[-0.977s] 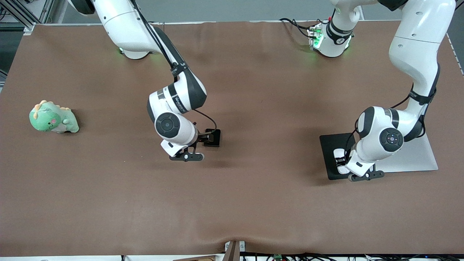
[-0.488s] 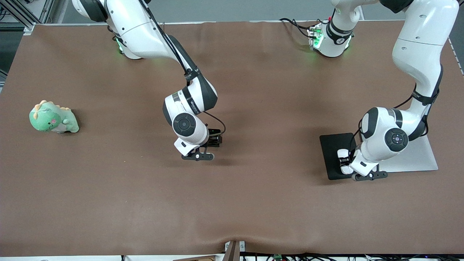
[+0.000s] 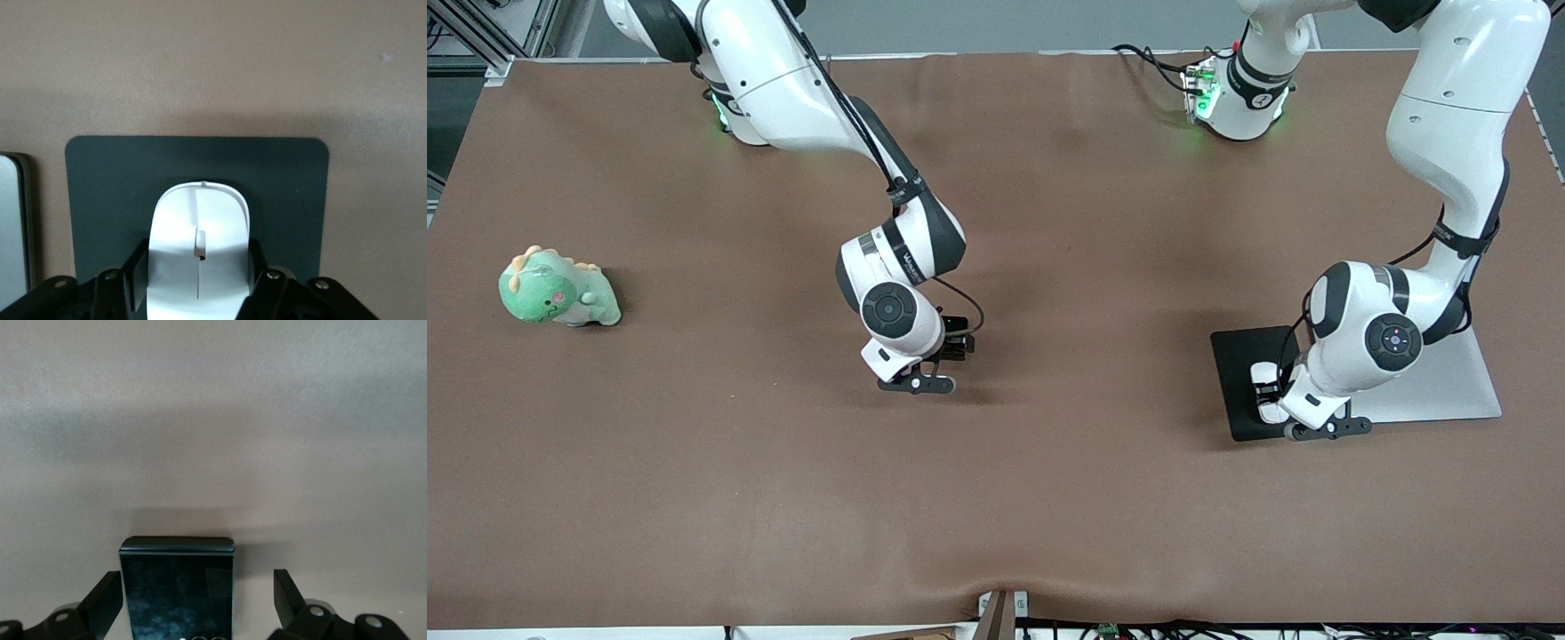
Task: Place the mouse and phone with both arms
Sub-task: 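Lower the mouse onto the pad and open the left gripper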
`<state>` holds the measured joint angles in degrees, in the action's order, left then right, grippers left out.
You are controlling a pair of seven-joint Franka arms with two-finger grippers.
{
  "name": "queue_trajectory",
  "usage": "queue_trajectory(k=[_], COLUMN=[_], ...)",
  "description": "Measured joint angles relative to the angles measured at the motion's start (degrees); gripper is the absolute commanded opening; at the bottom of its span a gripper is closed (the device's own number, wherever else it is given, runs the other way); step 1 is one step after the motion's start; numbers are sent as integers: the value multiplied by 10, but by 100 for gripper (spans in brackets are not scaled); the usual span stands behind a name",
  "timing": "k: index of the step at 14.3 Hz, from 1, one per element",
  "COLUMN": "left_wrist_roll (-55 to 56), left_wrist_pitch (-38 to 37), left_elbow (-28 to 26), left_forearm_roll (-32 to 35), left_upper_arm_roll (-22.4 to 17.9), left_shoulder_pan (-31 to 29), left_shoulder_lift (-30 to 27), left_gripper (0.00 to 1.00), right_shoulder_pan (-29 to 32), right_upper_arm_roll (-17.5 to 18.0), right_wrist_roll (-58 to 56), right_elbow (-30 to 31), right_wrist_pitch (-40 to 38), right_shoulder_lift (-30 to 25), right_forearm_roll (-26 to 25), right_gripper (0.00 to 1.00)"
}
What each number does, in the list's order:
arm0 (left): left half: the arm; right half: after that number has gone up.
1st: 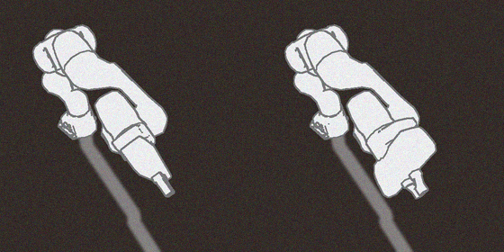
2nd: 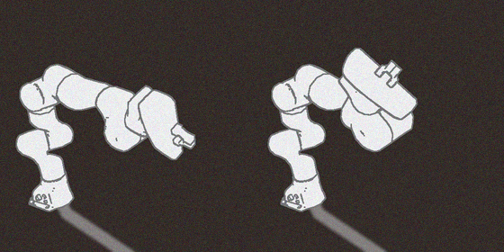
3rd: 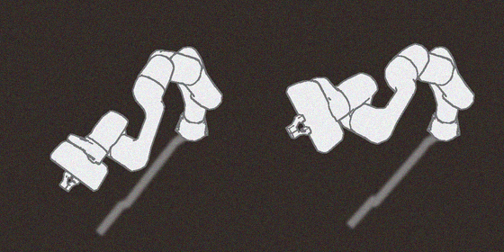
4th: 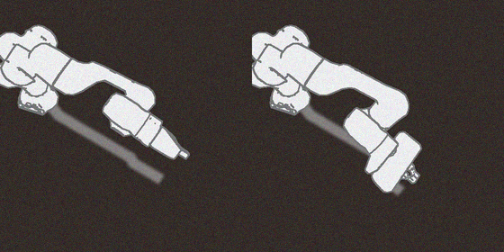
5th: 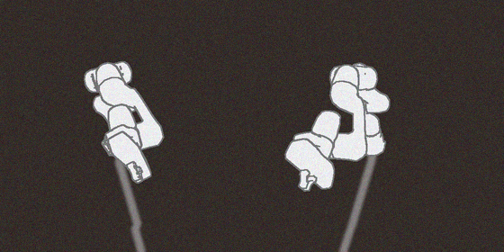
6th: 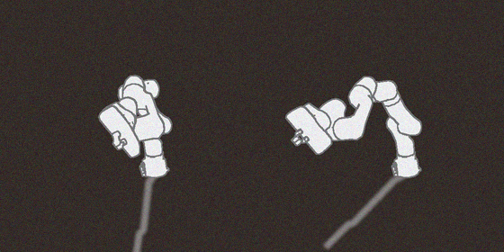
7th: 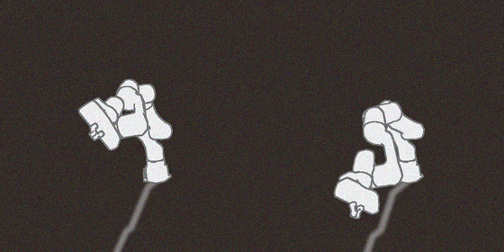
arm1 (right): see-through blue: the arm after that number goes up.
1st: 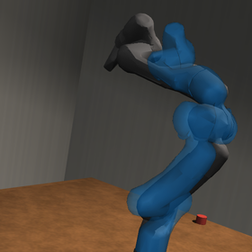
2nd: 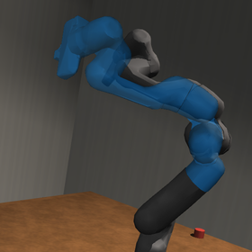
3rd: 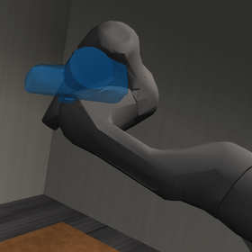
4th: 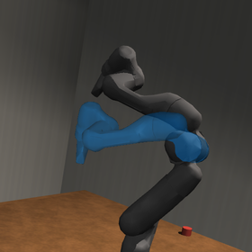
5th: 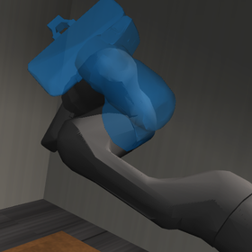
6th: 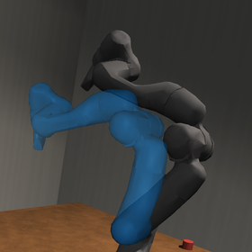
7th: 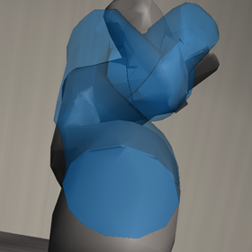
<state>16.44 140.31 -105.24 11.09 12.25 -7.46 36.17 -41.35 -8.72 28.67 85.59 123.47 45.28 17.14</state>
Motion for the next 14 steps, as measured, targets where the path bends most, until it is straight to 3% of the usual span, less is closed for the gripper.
queue_trajectory(k=[3, 4, 5, 7, 10, 11, 14], left_wrist_roll=[0, 0, 0, 0, 0, 0, 0], left_wrist_pitch=[0, 0, 0, 0, 2, 3, 8], left_elbow=[-3, -3, -4, -5, -4, -4, 5], left_forearm_roll=[0, 0, 0, 0, 0, 0, 0], left_upper_arm_roll=[0, 0, 0, 0, 1, 1, 3], left_shoulder_pan=[0, 0, 0, 1, 1, 1, 1], left_shoulder_lift=[0, 0, 0, 0, 0, 0, -7], left_gripper=[41, 53, 73, 100, 100, 100, 100], right_shoulder_pan=[-8, -10, -11, -13, -16, -17, -18], right_upper_arm_roll=[0, 0, 0, 0, 0, 0, 0], right_wrist_roll=[1, 1, 1, 1, 1, 1, 1], right_elbow=[0, 0, 0, 1, 1, 2, 2], right_wrist_pitch=[0, 0, 0, 0, 0, 0, 0], right_shoulder_lift=[5, 6, 7, 10, 17, 18, 18], right_forearm_roll=[22, 25, 27, 27, 27, 27, 27], right_gripper=[100, 100, 100, 100, 100, 75, 11])
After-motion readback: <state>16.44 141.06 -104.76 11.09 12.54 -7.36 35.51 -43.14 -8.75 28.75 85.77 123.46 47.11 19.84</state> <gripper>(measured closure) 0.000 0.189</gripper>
